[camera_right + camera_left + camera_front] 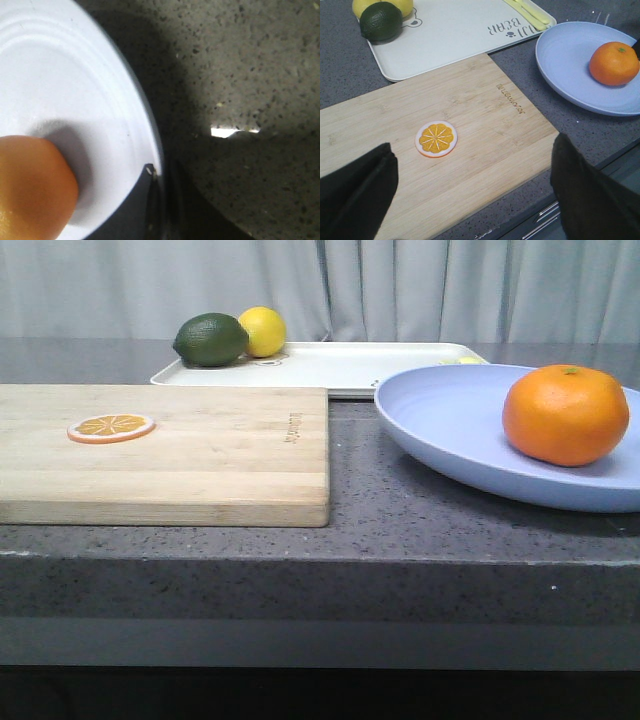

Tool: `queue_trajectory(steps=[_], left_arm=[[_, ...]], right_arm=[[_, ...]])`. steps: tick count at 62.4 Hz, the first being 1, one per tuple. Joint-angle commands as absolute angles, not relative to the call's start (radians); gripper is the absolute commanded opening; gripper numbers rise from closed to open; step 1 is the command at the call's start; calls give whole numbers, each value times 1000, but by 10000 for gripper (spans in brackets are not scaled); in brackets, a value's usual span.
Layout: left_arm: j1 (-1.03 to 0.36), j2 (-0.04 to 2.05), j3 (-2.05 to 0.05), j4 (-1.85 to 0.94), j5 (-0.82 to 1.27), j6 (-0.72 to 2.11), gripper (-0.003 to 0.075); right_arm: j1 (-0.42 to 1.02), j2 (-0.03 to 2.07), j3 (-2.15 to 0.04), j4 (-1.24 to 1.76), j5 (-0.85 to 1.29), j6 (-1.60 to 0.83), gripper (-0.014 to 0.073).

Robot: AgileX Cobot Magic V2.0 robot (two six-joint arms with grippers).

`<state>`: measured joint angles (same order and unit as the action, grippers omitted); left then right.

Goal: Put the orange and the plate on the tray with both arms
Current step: 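Grip the plate rim with the right gripper and lift the plate, then carry the plate with the orange onto the white tray and lower it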

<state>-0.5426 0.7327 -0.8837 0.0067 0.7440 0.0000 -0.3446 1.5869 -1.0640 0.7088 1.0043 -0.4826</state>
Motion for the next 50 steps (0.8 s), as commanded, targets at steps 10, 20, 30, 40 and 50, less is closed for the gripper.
queue_trajectory(steps=[10, 20, 30, 40, 50], left_arm=[[-540, 731, -910, 0, 665, -10, 607], [-540, 731, -910, 0, 665, -10, 607], [-540, 731, -910, 0, 665, -10, 607], [-540, 731, -910, 0, 665, -10, 607], [-540, 731, -910, 0, 665, -10, 607]], right_arm=[[-342, 1550, -1108, 755, 1009, -336, -117], [-312, 1551, -1188, 662, 1019, -204, -117], [-244, 1563, -1308, 594, 1022, -105, -117], [-159, 1630, -1467, 593, 1030, -31, -117], [-83, 1742, -1628, 592, 1029, 33, -117]])
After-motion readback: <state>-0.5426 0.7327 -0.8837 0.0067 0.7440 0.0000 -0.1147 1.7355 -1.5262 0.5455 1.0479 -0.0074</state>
